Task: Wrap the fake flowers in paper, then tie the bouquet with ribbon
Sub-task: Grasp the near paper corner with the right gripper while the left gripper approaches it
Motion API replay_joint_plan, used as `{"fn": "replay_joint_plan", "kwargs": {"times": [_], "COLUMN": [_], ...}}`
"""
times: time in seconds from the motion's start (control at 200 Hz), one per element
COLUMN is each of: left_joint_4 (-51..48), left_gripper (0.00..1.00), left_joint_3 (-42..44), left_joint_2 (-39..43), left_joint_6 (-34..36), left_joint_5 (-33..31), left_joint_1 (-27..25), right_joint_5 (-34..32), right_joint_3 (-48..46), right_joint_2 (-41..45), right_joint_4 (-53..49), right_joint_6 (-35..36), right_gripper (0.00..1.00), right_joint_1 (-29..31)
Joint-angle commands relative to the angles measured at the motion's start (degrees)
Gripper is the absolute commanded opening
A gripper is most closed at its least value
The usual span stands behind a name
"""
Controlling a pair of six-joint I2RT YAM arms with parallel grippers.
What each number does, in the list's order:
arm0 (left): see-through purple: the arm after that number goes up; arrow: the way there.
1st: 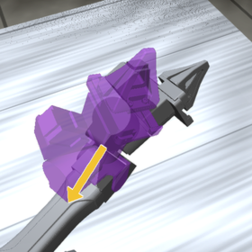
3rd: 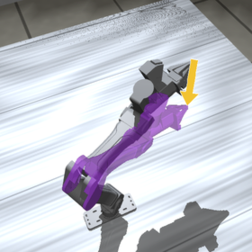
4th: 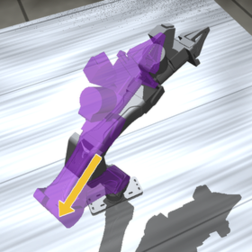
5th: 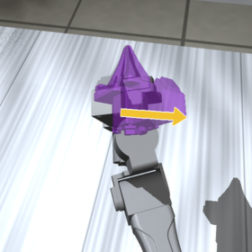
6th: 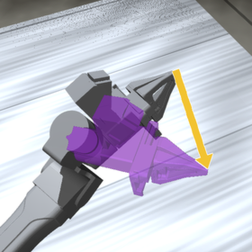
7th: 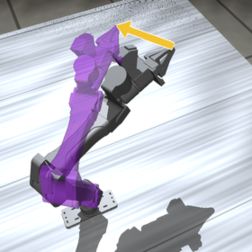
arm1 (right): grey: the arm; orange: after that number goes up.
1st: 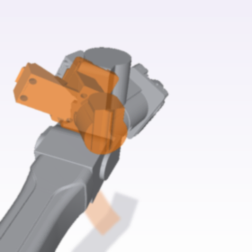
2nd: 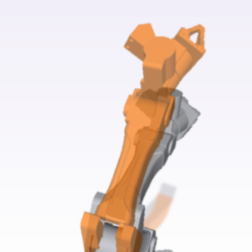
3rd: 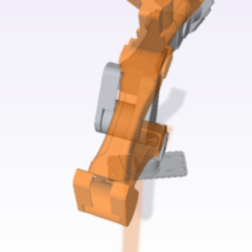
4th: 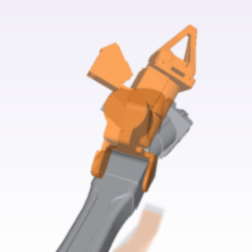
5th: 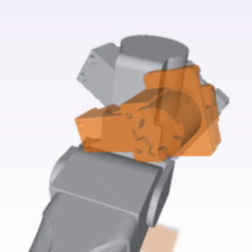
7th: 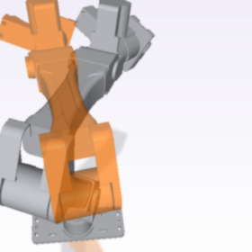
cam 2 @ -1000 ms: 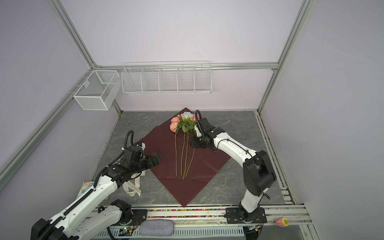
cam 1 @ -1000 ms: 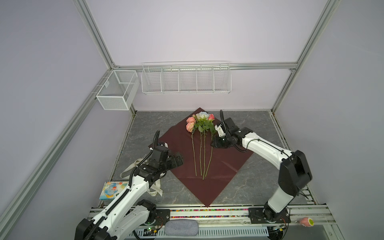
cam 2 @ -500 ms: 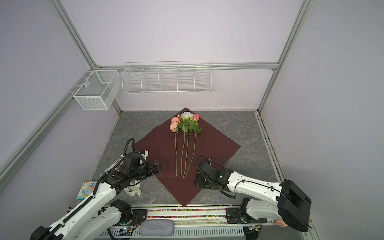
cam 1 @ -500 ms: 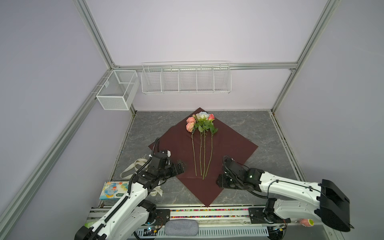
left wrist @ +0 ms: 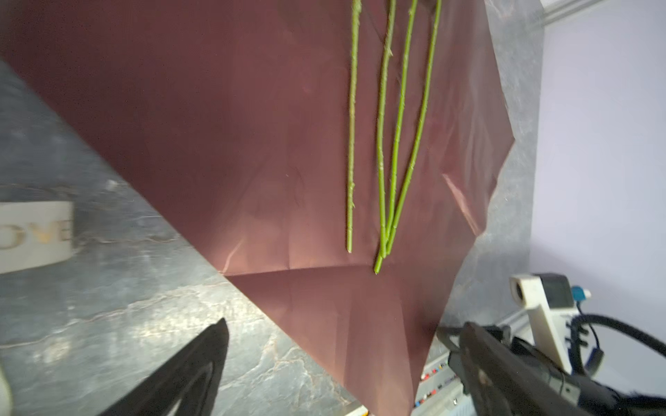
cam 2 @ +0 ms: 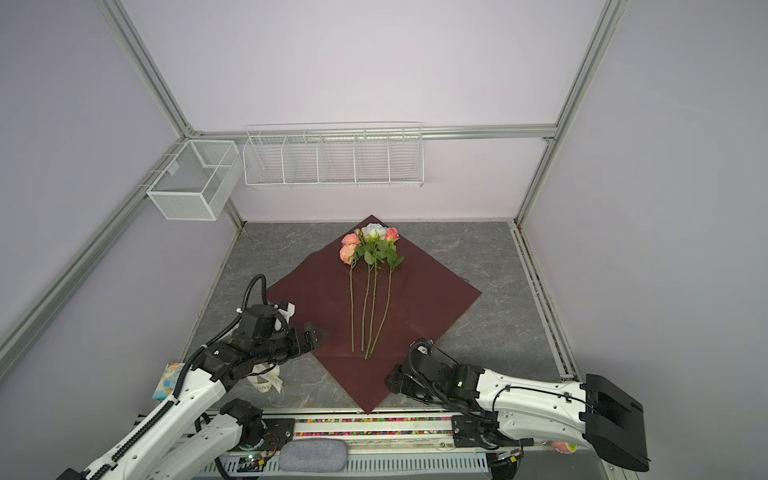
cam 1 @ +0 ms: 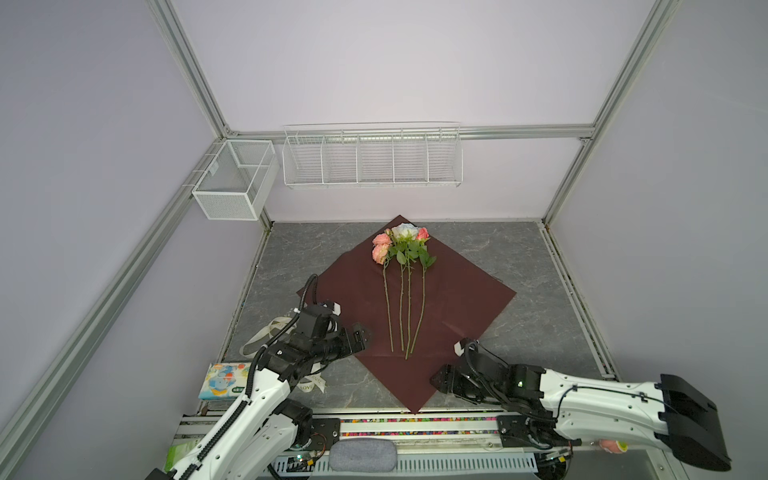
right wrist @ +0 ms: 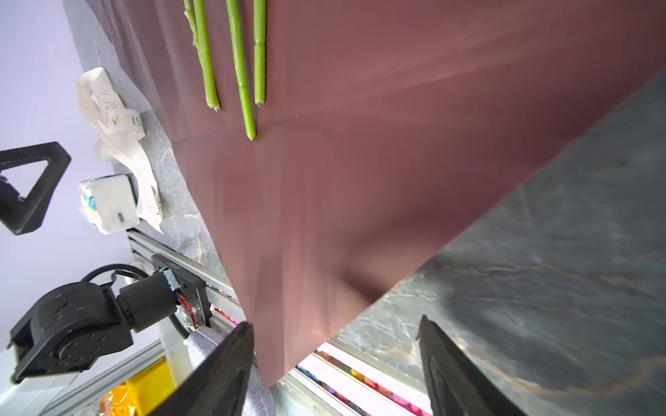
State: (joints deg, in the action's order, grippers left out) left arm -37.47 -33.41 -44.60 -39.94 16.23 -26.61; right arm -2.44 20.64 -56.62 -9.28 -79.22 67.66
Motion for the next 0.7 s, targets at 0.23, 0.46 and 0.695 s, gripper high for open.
{"fn": "replay_joint_plan", "kwargs": {"times": [0.23,0.46,0.695], "left_joint_4": [-1.0,5.1,5.1], "left_gripper": [1.0,0.99,1.0], "left_joint_3": [-2.2,1.0,0.0], "left_joint_2": [-3.0,-0.6,-2.1], "left_joint_6": [2.5,0.1,0.2], "left_joint_5": [-2.6,0.9,2.2], "left_joint_1": [0.2,0.1,0.1], "right_joint_5": [4.5,3.6,4.5], "right_joint_3": [0.6,7.6,12.1], "right_joint_2": [-12.3,-16.3,-17.8], "right_joint_4": [20.8,19.7,17.8], "right_joint_6": [-3.0,-0.4,3.3], "right_gripper": [0.78,0.78,0.78], "right_joint_1": [0.1,0.0,-4.7]}}
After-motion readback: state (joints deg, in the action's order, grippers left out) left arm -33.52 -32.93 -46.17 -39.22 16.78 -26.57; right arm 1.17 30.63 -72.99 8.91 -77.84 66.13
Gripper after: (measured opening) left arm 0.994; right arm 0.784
